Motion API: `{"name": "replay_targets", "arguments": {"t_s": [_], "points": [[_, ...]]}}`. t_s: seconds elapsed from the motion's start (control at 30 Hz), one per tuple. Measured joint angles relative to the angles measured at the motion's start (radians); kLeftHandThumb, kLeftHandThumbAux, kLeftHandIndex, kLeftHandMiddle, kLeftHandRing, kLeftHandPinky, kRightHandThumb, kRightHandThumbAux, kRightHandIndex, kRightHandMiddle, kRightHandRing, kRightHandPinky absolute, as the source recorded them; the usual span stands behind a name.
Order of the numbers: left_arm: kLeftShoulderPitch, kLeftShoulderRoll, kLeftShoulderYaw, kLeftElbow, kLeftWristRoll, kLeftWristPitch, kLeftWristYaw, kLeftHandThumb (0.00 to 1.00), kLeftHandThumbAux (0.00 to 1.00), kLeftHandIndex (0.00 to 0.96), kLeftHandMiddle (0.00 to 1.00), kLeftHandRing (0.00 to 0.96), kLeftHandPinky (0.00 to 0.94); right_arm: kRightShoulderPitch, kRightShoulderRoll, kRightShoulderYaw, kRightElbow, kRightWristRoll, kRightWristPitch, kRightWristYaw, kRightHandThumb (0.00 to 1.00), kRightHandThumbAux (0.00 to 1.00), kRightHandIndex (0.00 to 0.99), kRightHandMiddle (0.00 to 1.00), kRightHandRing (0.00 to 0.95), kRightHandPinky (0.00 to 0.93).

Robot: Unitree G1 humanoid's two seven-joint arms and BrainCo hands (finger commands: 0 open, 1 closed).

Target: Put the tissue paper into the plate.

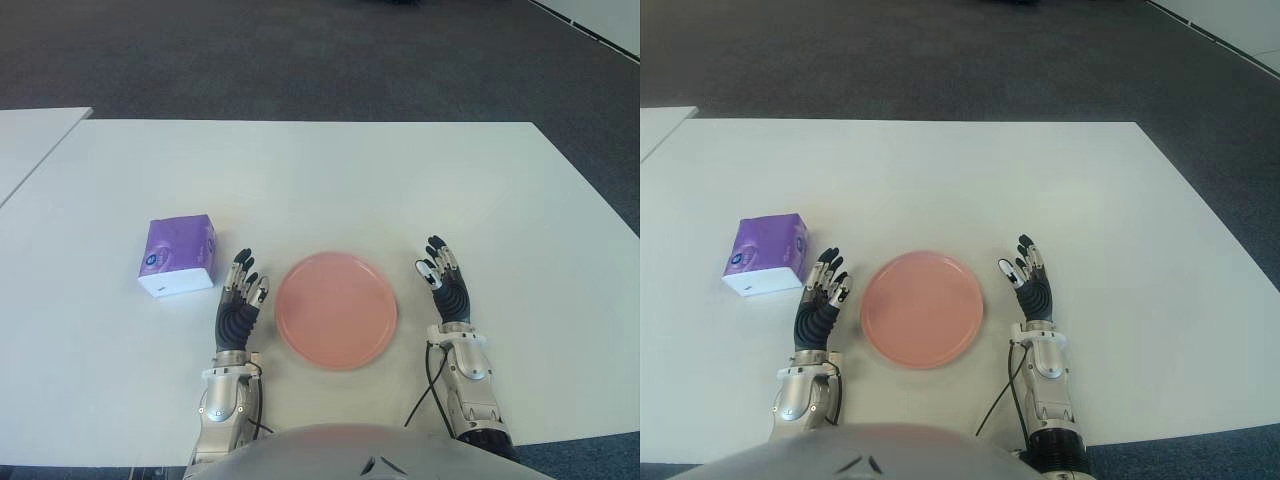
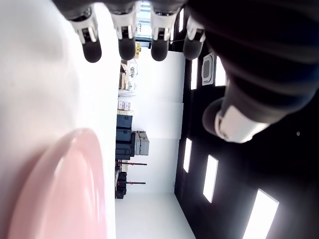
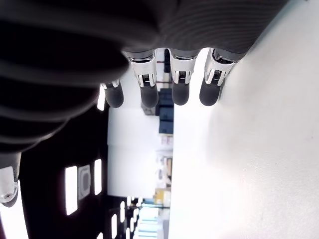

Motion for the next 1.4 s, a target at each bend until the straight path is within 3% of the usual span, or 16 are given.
{"name": "replay_targets", "arguments": {"t_s": [0.67, 0.77, 1.1, 1.3, 1.4], "points": [[0.004, 0.001, 0.002, -0.009, -0.026, 0.001, -0.007, 0.084, 0.6, 0.051, 0.05, 0.042, 0.047, -0.002, 0.002, 0.0, 0.001, 0.0, 0.0, -0.002, 0.182, 0.487, 0.0, 0.033, 0.0, 0.0], [0.03, -0.003, 0.003, -0.043, -0.014, 0.027, 0.0, 0.092, 0.614, 0.047, 0.044, 0.036, 0.038, -0.004, 0.003, 0.001, 0.001, 0.0, 0.0, -0.001, 0.188, 0.484, 0.0, 0.028, 0.0, 0.0], [0.166, -0.003, 0.011, -0.221, 0.382, 0.04, 0.217, 0.187, 0.581, 0.039, 0.039, 0.032, 0.055, -0.003, 0.004, 0.0, -0.009, -0.001, -0.008, -0.007, 0.206, 0.479, 0.0, 0.029, 0.0, 0.0], [0.158, 0.04, 0.063, -0.311, 0.621, 0.065, 0.371, 0.287, 0.516, 0.07, 0.062, 0.045, 0.051, -0.003, 0.008, 0.001, -0.009, -0.003, -0.008, -0.012, 0.207, 0.47, 0.0, 0.033, 0.0, 0.0], [0.122, 0.11, 0.118, -0.339, 0.749, 0.082, 0.456, 0.319, 0.486, 0.085, 0.076, 0.053, 0.053, -0.003, 0.009, 0.001, -0.008, -0.003, -0.008, -0.014, 0.209, 0.467, 0.0, 0.03, 0.0, 0.0]]}}
